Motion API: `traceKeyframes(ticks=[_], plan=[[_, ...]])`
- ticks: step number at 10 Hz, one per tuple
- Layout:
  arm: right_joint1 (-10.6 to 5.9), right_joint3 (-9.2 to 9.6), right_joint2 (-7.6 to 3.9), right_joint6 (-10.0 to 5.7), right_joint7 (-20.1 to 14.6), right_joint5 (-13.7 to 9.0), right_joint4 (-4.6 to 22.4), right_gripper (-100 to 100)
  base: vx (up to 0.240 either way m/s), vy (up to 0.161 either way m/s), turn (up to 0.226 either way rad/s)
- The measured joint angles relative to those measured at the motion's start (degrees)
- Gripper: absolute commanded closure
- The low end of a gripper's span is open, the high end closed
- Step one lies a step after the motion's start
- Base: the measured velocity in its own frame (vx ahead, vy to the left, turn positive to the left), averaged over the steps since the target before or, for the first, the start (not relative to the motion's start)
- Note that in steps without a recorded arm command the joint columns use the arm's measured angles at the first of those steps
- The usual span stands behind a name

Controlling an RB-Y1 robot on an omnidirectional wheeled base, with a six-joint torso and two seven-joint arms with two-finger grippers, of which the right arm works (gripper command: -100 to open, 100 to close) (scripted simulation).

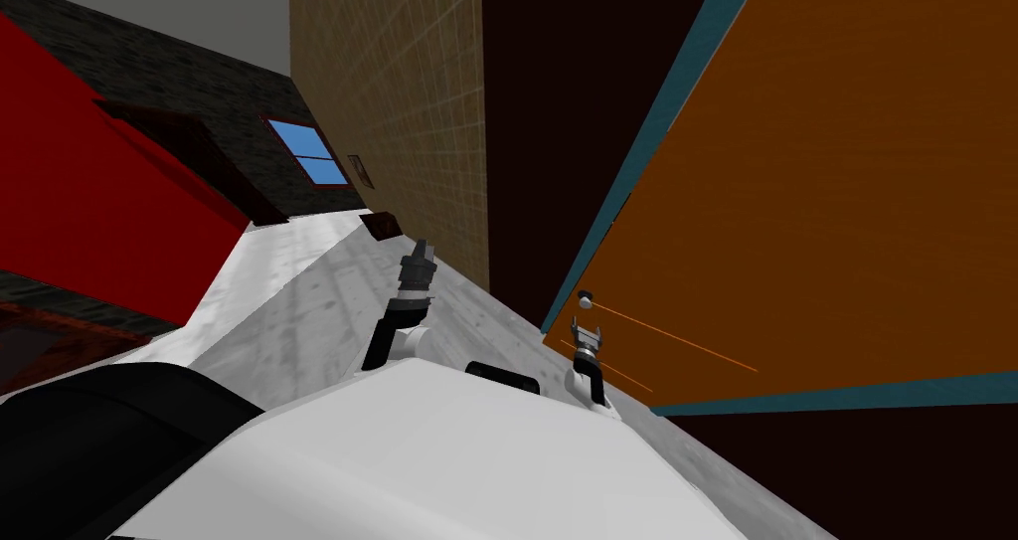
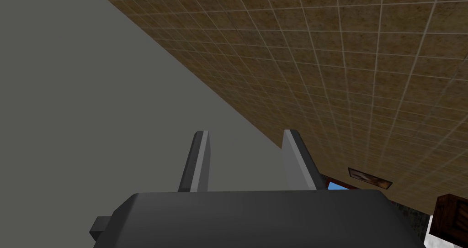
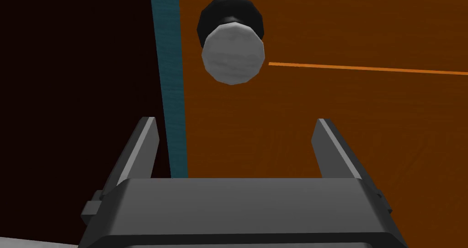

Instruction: Pull the door open

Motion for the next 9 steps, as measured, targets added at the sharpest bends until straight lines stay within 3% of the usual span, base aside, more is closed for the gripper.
traceKeyframes(ticks=[2,3,4,6,7,8,9], plan=[[-0.15,0.15,0.11,0.09,-1.2,-0.4,0.1,-100,0.043,-0.001,0.058],[-0.34,0.10,-0.28,-0.55,-1.9,-0.4,1.3,-100,0.193,0.017,0.115],[0.98,-0.21,-0.82,-0.21,-2.0,-0.7,-0.4,-100,0.206,-0.007,0.082],[1.33,-0.58,-2.28,-0.31,-3.3,-1.0,0.1,-100,0.160,-0.025,0.091],[0.63,-0.53,-3.02,-1.45,-4.8,-1.1,2.5,-100,0.175,-0.018,0.117],[1.61,-0.99,-4.05,-1.13,-5.4,-1.5,1.3,-100,0.182,-0.021,0.120],[1.49,-1.11,-5.03,-1.35,-6.4,-1.6,2.3,-100,0.171,-0.016,0.078]])
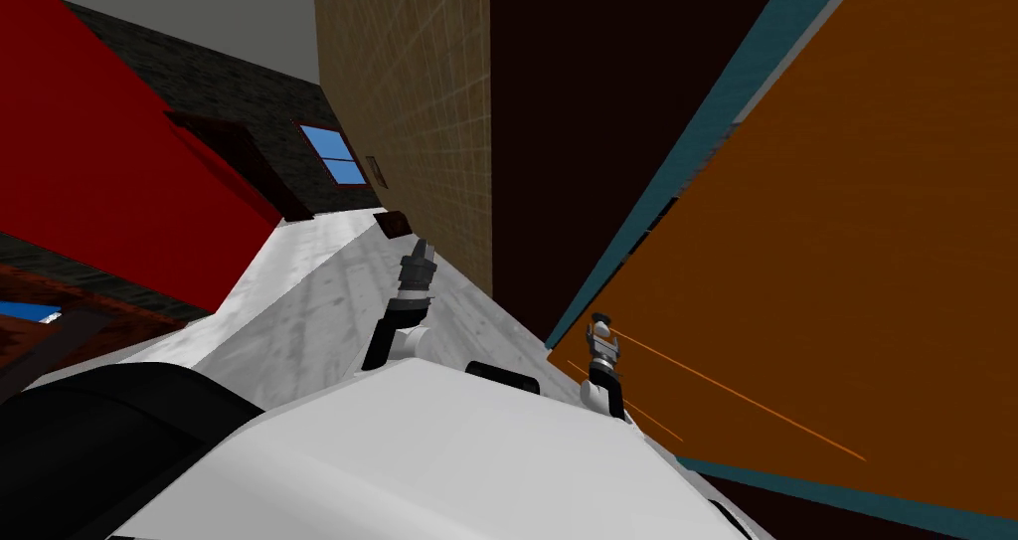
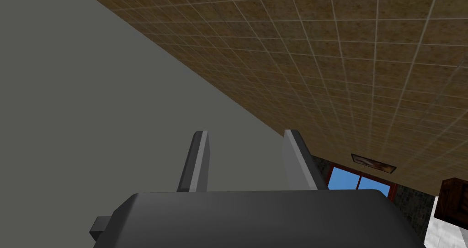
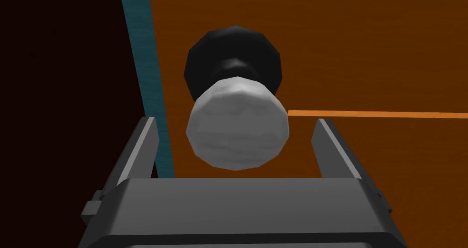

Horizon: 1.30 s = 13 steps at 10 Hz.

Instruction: Pull the door open

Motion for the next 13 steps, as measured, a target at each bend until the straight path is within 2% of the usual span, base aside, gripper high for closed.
traceKeyframes(ticks=[1,2,3,9,13], plan=[[-0.35,0.05,-0.69,-0.88,-1.3,0.0,1.7,-100,0.119,-0.011,0.016],[0.22,-0.12,-0.81,-0.91,-1.5,-0.1,1.0,-100,0.044,-0.006,0.001],[0.28,-0.14,-0.81,-0.83,-1.4,-0.2,0.8,100,-0.003,-0.002,-0.013],[0.26,-0.11,-0.86,-0.80,-1.4,-0.1,1.1,100,-0.030,-0.004,0.015],[0.38,2.12,-2.08,-0.95,-3.4,1.0,0.7,100,-0.187,-0.006,0.066]])
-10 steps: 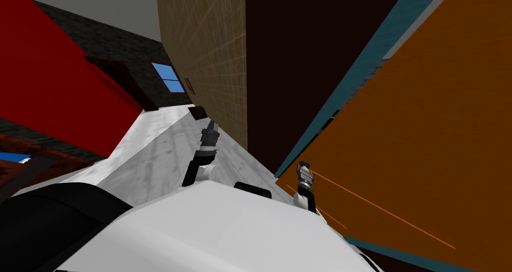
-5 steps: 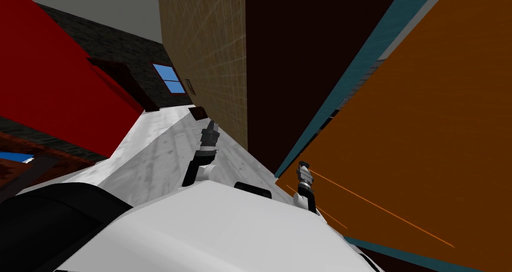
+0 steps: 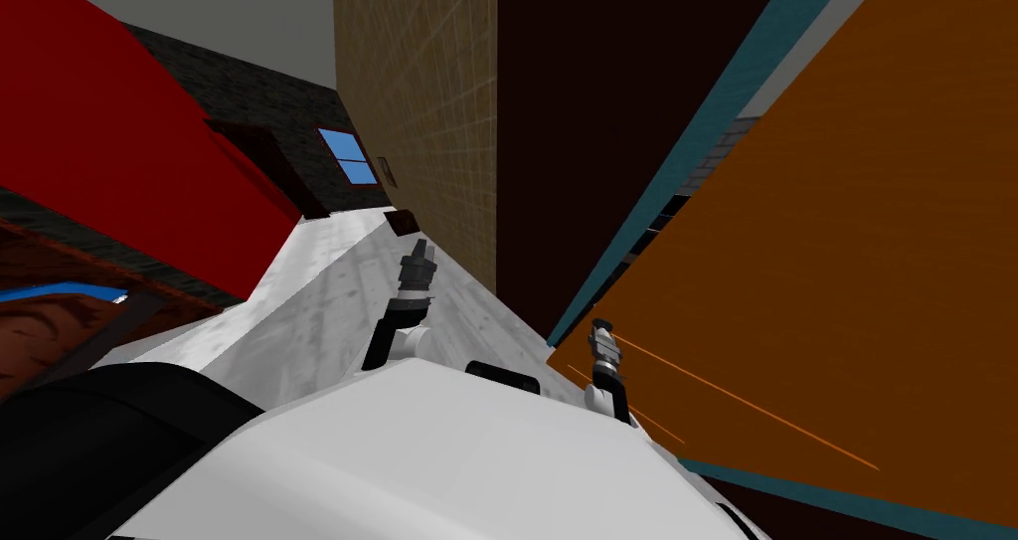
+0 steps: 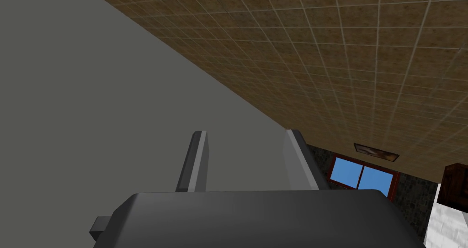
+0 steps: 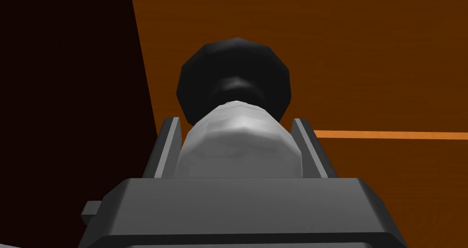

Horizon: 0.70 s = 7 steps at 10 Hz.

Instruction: Pull the door open

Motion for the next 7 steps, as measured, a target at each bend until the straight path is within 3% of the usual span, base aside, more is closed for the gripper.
traceKeyframes(ticks=[4,5,7], plan=[[0.51,3.05,-1.17,-0.36,-2.7,1.5,-0.4,100,-0.241,-0.028,0.073],[1.38,3.70,-1.58,0.24,-3.0,1.8,-2.1,100,-0.266,-0.084,0.080],[1.65,4.75,-1.67,0.82,-3.6,2.2,-2.7,100,-0.133,-0.022,0.089]])
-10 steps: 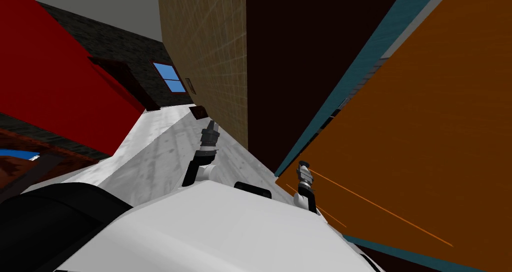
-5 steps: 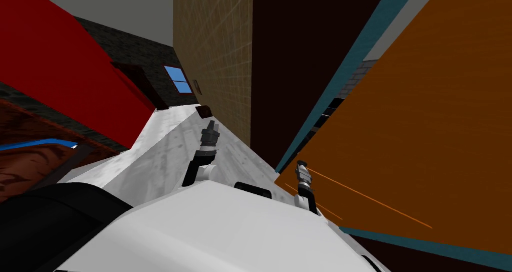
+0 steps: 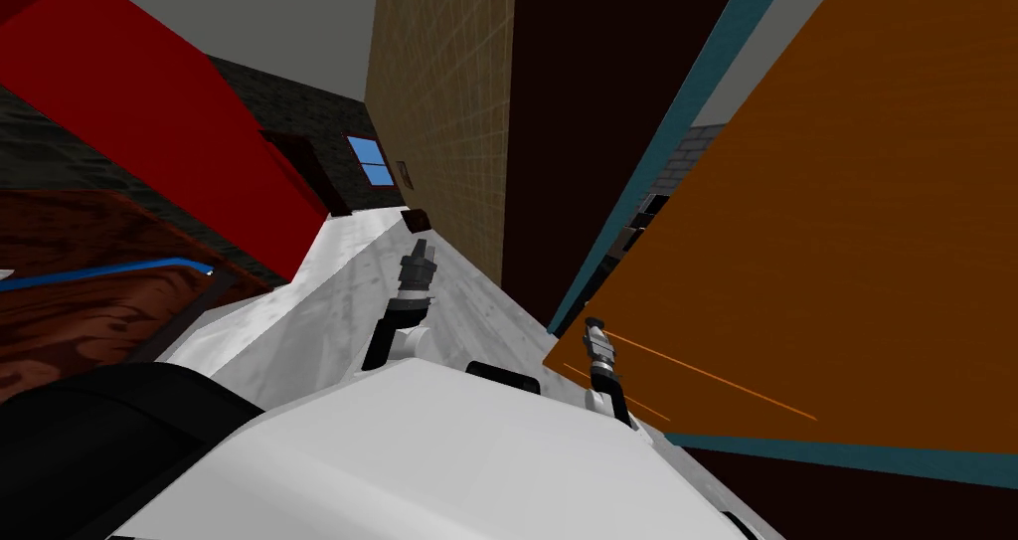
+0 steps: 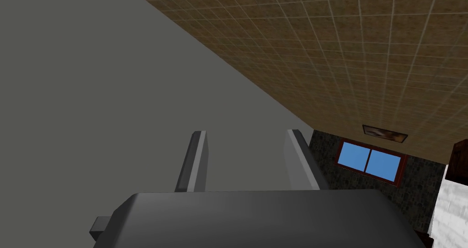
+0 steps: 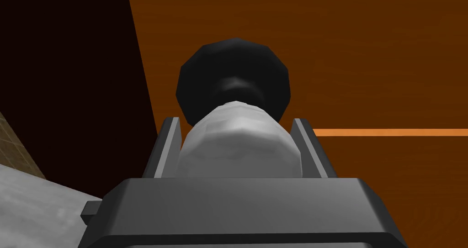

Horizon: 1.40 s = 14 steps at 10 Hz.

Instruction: Pull the door open

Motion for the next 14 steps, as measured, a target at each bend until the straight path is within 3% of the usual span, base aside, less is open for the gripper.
traceKeyframes(ticks=[7,10,14], plan=[[3.14,3.73,-3.81,-3.17,-5.5,2.5,-1.2,100,-0.233,-0.042,0.138],[4.28,5.07,-4.73,-3.81,-6.8,3.2,-1.8,100,-0.172,-0.035,0.082],[6.15,7.89,-7.14,-6.83,-9.7,4.6,-2.4,100,-0.202,-0.047,0.087]])
